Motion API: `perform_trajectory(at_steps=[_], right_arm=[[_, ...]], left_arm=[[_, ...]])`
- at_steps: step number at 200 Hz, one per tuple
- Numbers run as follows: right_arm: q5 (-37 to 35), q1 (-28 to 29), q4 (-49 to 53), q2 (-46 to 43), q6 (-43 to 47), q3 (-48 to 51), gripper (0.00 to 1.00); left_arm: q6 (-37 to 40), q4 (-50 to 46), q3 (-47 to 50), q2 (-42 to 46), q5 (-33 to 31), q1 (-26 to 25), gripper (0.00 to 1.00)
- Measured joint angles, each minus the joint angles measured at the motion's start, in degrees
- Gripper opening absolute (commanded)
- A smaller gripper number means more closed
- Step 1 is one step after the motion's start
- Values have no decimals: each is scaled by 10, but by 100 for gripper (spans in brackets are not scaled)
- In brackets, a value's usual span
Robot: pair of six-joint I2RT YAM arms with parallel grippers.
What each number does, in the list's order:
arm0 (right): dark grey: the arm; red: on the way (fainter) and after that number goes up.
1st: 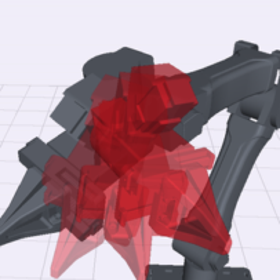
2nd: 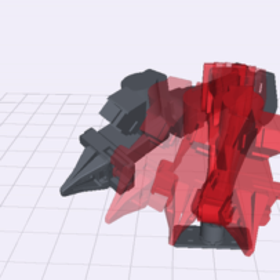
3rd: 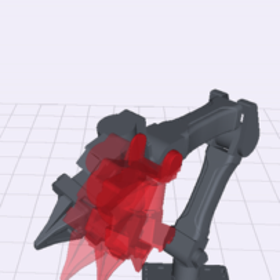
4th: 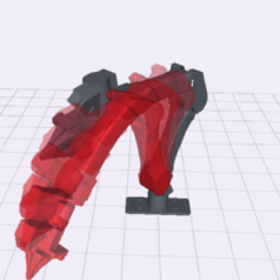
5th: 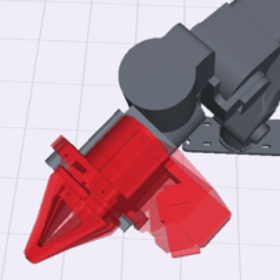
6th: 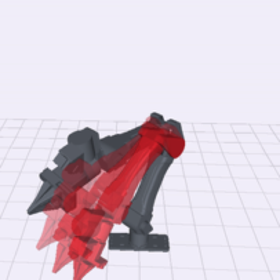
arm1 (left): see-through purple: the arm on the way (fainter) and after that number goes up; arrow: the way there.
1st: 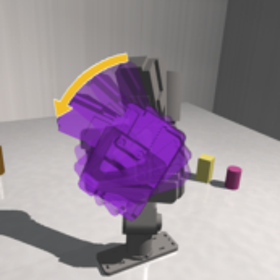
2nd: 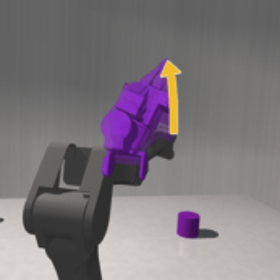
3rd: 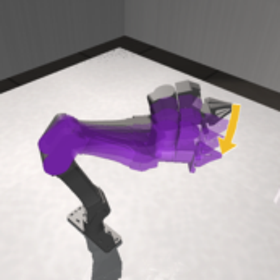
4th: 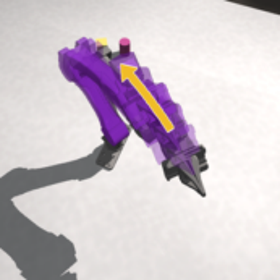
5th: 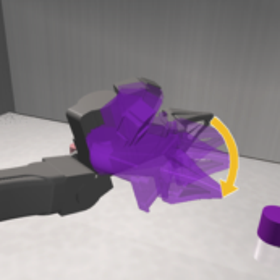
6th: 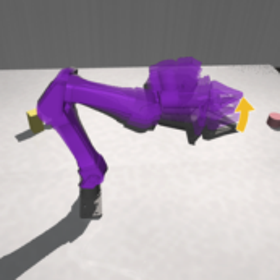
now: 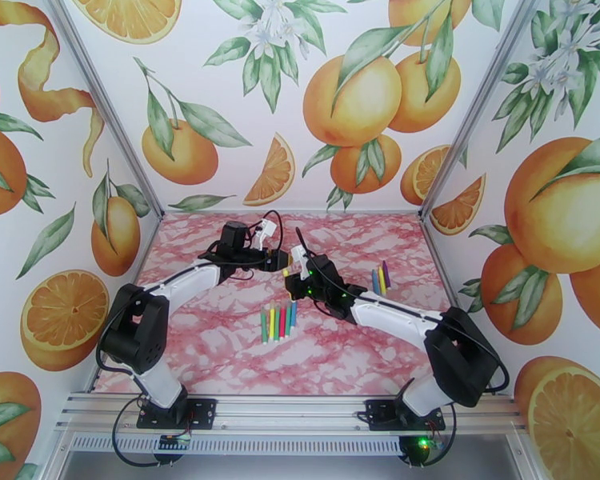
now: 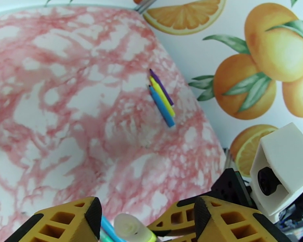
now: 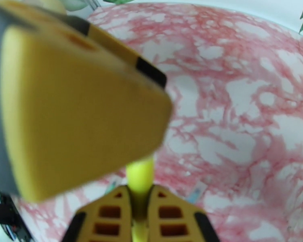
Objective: Open the pen caps
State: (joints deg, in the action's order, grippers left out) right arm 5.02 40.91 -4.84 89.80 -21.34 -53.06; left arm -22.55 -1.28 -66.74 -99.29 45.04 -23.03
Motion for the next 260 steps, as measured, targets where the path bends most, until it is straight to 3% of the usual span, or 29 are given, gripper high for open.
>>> perform_trajectory(at_steps=[136, 178, 219, 260], right_arm=[[0, 0, -15, 0, 0, 0, 0], [0, 0, -15, 0, 0, 0, 0], [1, 0, -16, 0, 0, 0, 0], [1, 0, -17, 0, 0, 0, 3]], left_arm=[[0, -1, -10, -15, 18, -5, 44], [0, -1, -18, -23, 23, -7, 34], [-1, -2, -24, -30, 20, -7, 15], [0, -2, -25, -32, 14, -5, 7]])
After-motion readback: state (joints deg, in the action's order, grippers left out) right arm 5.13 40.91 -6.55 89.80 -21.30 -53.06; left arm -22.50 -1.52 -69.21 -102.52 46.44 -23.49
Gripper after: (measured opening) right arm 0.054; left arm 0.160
